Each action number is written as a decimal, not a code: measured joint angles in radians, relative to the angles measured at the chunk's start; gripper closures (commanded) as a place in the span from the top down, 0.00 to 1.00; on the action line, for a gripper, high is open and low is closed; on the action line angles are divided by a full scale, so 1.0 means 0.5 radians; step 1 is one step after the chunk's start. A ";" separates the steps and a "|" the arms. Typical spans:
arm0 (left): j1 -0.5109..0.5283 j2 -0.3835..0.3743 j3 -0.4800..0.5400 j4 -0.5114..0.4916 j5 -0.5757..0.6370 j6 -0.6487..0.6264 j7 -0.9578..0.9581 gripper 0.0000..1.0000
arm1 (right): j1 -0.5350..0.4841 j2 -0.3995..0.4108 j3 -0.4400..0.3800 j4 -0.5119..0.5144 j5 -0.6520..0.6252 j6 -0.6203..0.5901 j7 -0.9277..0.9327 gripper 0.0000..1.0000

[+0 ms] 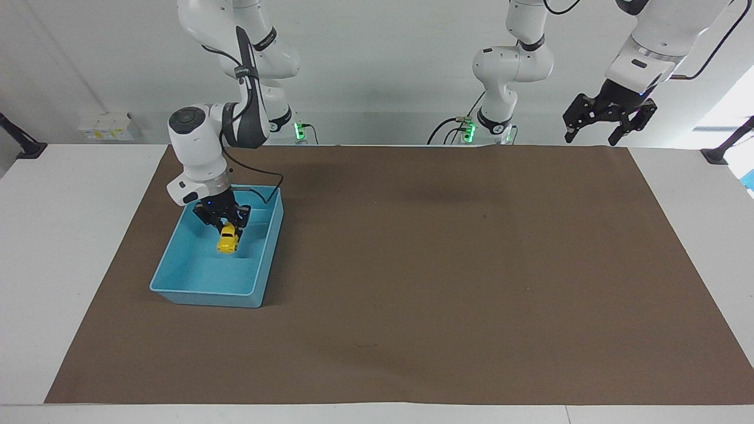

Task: Wind up and store yellow beetle car
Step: 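Lower the car into the box and open the right gripper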

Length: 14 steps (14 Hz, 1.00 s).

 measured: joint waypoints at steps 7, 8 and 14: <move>0.000 0.000 0.000 0.000 0.000 0.000 0.000 1.00 | 0.002 0.045 0.001 -0.079 0.007 0.113 0.003 1.00; 0.000 0.000 0.000 0.000 0.000 0.000 0.000 1.00 | 0.003 0.044 0.001 -0.075 0.007 0.113 0.003 1.00; 0.000 0.000 0.000 0.000 0.000 0.000 0.000 1.00 | 0.005 -0.006 0.001 0.134 0.007 -0.248 -0.001 1.00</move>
